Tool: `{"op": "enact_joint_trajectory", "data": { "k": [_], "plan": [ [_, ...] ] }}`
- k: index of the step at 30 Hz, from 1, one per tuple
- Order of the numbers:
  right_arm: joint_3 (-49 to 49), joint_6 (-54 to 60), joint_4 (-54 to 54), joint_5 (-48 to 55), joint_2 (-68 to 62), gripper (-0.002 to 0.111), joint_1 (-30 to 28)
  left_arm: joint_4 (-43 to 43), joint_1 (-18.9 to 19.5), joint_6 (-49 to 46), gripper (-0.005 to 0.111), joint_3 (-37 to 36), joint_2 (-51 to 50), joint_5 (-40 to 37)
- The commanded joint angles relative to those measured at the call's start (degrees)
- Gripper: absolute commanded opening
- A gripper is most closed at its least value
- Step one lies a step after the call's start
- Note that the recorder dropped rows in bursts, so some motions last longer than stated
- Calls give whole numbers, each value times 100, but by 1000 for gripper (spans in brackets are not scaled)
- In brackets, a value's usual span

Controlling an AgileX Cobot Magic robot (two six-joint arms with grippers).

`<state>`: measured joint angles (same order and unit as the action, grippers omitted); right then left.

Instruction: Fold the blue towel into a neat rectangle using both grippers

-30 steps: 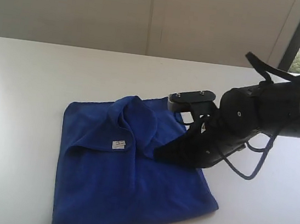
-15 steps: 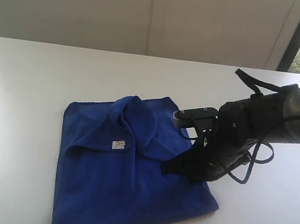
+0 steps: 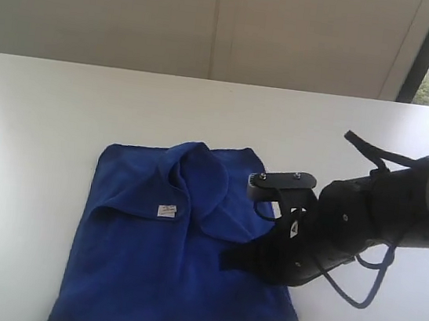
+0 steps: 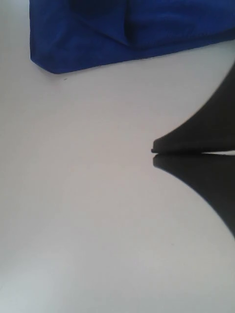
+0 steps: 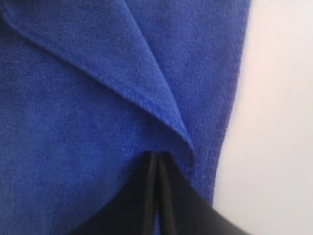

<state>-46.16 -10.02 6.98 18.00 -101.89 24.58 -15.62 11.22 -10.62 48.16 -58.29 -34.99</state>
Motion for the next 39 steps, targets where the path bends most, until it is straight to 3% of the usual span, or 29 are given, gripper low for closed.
{"op": "enact_joint_trajectory", "data": {
  "k": [1, 20, 28, 39],
  "plan": [
    [164, -63, 454, 444, -67, 0, 290, -57, 4, -14, 0, -11, 54, -64],
    [-71, -25, 588, 508, 483, 0, 459, -57, 4, -14, 0, -11, 54, -64],
    [-61, -25, 510, 288, -108, 0, 459, -57, 4, -14, 0, -11, 54, -64],
    [-71, -25, 380, 413, -243, 0, -1, -57, 4, -14, 0, -11, 54, -64]
  ]
}}
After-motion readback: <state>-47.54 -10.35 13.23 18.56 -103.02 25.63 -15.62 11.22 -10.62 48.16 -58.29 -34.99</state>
